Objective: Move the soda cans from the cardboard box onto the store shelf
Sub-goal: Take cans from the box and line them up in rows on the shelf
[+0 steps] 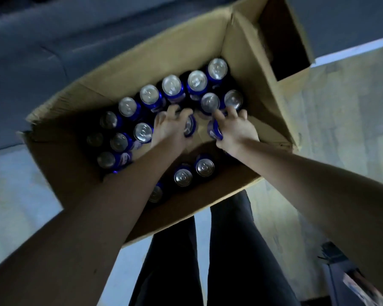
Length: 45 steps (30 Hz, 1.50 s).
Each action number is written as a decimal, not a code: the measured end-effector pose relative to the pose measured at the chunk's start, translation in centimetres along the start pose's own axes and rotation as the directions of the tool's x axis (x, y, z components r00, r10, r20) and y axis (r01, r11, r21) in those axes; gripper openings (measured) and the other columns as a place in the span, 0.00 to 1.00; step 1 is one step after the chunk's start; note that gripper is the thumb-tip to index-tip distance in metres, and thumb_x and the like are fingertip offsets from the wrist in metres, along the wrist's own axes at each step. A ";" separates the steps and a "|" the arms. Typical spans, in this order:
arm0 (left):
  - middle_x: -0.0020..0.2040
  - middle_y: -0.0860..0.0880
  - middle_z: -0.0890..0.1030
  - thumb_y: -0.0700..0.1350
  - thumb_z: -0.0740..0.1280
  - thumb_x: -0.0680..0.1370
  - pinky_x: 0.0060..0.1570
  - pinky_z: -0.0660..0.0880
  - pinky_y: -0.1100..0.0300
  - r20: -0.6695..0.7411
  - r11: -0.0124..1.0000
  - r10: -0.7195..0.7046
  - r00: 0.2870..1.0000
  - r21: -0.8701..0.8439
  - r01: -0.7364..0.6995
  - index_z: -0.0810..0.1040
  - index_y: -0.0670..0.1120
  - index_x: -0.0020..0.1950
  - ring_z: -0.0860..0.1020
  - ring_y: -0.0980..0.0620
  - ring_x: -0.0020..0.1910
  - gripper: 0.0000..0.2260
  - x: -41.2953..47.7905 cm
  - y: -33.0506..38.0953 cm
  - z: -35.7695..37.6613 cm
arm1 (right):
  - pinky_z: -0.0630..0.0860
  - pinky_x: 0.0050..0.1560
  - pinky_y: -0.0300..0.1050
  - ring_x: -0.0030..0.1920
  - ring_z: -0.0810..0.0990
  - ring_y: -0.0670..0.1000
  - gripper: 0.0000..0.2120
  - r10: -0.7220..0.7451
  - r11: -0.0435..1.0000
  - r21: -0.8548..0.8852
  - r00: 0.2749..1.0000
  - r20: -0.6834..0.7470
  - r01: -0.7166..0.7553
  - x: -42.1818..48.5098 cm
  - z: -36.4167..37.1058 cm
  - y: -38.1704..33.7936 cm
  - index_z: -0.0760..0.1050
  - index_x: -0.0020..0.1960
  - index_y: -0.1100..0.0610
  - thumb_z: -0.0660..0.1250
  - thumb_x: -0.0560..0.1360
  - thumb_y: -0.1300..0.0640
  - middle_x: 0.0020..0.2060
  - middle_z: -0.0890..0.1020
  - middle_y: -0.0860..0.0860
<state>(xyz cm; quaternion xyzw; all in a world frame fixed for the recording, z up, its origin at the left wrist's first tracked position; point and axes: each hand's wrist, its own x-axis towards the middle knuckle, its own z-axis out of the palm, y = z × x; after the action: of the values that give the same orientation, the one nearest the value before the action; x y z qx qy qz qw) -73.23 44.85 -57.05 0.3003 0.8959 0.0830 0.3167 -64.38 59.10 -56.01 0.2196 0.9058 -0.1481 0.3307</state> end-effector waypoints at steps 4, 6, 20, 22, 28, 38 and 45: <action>0.70 0.46 0.61 0.50 0.75 0.69 0.60 0.71 0.49 0.039 0.998 0.029 0.999 -0.064 -0.026 0.66 0.52 0.69 0.67 0.43 0.66 0.31 -4.6 0.9 -6.0 | 0.74 0.56 0.54 0.66 0.63 0.64 0.35 -0.159 0.985 -0.066 0.987 0.026 0.160 -4.4 -6.7 -2.3 0.58 0.71 0.52 0.71 0.69 0.58 0.67 0.62 0.57; 0.68 0.46 0.63 0.49 0.74 0.68 0.59 0.72 0.50 0.025 0.996 0.060 0.998 -0.066 -0.058 0.67 0.51 0.69 0.69 0.43 0.64 0.32 -6.8 1.3 -9.8 | 0.74 0.57 0.55 0.65 0.64 0.62 0.33 -0.244 0.961 -0.130 0.970 0.008 0.243 -6.5 -10.5 -3.9 0.60 0.71 0.49 0.70 0.70 0.57 0.65 0.63 0.57; 0.59 0.50 0.70 0.56 0.73 0.64 0.61 0.71 0.53 -0.350 0.985 0.165 0.922 0.098 -0.139 0.67 0.57 0.67 0.73 0.47 0.61 0.32 -23.4 0.4 -38.9 | 0.75 0.53 0.52 0.56 0.76 0.60 0.36 -0.645 0.736 -0.481 0.709 -0.284 0.476 -21.9 -36.4 -17.9 0.61 0.69 0.50 0.69 0.65 0.41 0.58 0.73 0.55; 0.57 0.51 0.72 0.57 0.73 0.62 0.60 0.72 0.53 -0.430 0.988 0.157 0.889 0.065 -0.143 0.67 0.57 0.66 0.74 0.48 0.58 0.33 -25.3 0.0 -42.0 | 0.73 0.56 0.53 0.58 0.75 0.58 0.37 -0.681 0.711 -0.507 0.656 -0.324 0.487 -23.4 -39.2 -20.0 0.61 0.69 0.49 0.69 0.65 0.41 0.58 0.73 0.53; 0.56 0.54 0.77 0.56 0.72 0.62 0.55 0.70 0.58 -0.644 0.980 0.155 0.749 0.008 -0.197 0.69 0.57 0.60 0.73 0.53 0.57 0.28 -29.9 -1.2 -50.3 | 0.74 0.54 0.52 0.55 0.75 0.54 0.34 -0.739 0.674 -0.477 0.505 -0.446 0.564 -26.3 -46.2 -25.2 0.62 0.67 0.47 0.70 0.65 0.43 0.58 0.74 0.51; 0.59 0.50 0.78 0.46 0.74 0.65 0.59 0.71 0.60 -0.853 0.968 -0.013 0.522 -0.143 -0.208 0.75 0.52 0.64 0.75 0.51 0.58 0.27 -30.8 -4.4 -59.1 | 0.74 0.58 0.50 0.58 0.75 0.54 0.35 -0.715 0.640 -0.383 0.334 -0.613 0.667 -25.3 -53.4 -33.4 0.68 0.68 0.48 0.70 0.62 0.46 0.57 0.78 0.52; 0.63 0.47 0.76 0.45 0.74 0.65 0.67 0.67 0.52 -0.837 0.971 -0.081 0.541 -0.189 -0.147 0.72 0.51 0.68 0.73 0.48 0.63 0.32 -27.3 -8.0 -60.3 | 0.73 0.60 0.46 0.59 0.75 0.53 0.34 -0.707 0.657 -0.293 0.434 -0.559 0.694 -20.7 -52.2 -36.6 0.66 0.69 0.48 0.72 0.65 0.50 0.59 0.76 0.52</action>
<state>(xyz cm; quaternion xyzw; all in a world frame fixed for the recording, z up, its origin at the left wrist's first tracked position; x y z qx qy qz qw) -97.47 24.84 1.75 0.2008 0.9151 0.3288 -0.1191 -96.26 42.98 0.75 -0.1424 0.9698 -0.1802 -0.0825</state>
